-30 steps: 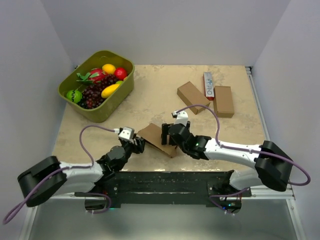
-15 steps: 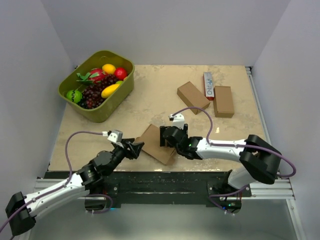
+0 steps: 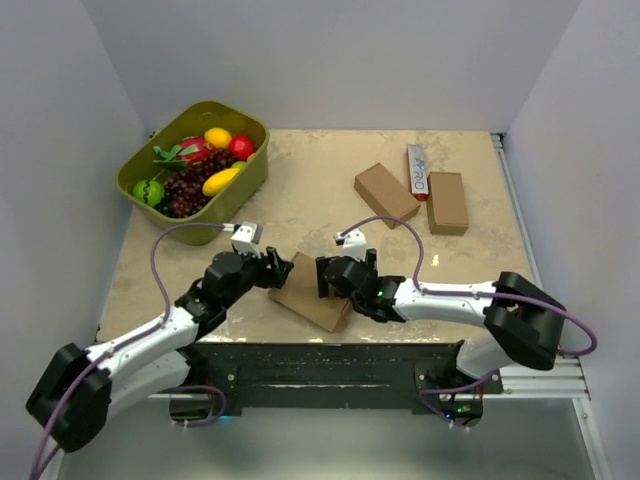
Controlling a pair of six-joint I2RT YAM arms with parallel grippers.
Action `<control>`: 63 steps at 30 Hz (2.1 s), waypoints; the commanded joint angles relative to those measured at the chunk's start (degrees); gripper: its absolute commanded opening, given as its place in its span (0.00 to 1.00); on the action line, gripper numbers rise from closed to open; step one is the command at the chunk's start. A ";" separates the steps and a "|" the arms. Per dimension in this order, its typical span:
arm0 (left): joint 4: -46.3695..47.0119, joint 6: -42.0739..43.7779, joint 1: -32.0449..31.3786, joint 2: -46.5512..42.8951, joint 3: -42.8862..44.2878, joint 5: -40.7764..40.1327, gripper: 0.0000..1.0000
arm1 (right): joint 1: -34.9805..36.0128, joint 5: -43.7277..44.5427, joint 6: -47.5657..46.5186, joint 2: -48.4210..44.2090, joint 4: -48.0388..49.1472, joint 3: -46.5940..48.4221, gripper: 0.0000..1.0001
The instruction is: Fold the paper box
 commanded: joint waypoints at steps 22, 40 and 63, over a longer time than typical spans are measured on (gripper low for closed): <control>7.42 -4.88 12.66 8.05 1.62 25.27 0.90 | -10.56 -24.17 19.96 -23.21 3.29 -19.42 0.97; 3.55 -8.84 15.21 2.95 0.48 28.00 0.92 | -15.48 -33.40 25.76 -15.48 24.66 -29.89 0.52; 9.17 -16.57 18.82 2.33 -7.78 34.24 0.96 | -19.44 -32.26 25.85 -18.90 20.27 -32.79 0.02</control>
